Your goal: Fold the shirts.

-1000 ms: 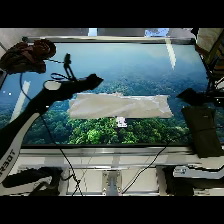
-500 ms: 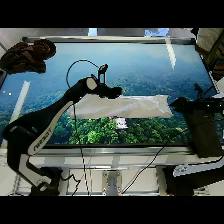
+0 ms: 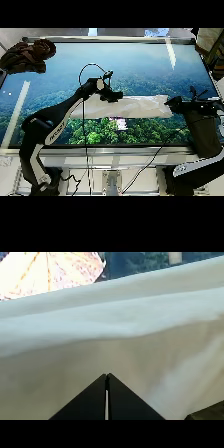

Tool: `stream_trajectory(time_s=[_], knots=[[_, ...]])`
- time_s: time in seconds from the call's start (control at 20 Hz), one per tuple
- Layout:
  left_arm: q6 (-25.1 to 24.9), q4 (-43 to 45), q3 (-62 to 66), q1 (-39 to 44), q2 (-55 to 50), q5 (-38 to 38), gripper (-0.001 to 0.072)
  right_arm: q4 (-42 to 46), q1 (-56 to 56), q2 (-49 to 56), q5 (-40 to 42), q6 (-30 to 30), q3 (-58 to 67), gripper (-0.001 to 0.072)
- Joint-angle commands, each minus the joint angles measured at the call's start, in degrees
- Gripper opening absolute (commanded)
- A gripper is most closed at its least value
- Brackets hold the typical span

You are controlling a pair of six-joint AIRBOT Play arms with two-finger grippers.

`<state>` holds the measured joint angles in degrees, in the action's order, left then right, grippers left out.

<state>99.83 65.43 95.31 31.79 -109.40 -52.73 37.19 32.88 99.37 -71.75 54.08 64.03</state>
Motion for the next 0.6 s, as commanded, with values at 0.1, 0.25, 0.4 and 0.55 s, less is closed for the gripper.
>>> stream_trajectory(time_s=[0.1, 0.25, 0.4, 0.55], knots=[[2.91, 3.39, 0.59, 0.00, -1.22, 0.83, 0.0008, -3.80, -0.07, 0.72, 2.25, -0.37, -0.02, 0.0536], [3.98, 3.85, 1.33, 0.00, -3.21, 0.72, 0.0008, -5.73, -0.46, 0.72, 2.01, -0.37, -0.02, 0.0536], [4.50, 3.50, 4.35, 0.00, -6.05, -0.09, 0.0008, -5.97, -2.36, 0.72, 2.05, -0.42, -0.02, 0.0536], [4.59, 3.41, 8.39, 0.00, -8.66, -1.77, 0.0008, -5.95, -5.14, 0.72, 3.30, -0.83, -0.02, 0.0536]])
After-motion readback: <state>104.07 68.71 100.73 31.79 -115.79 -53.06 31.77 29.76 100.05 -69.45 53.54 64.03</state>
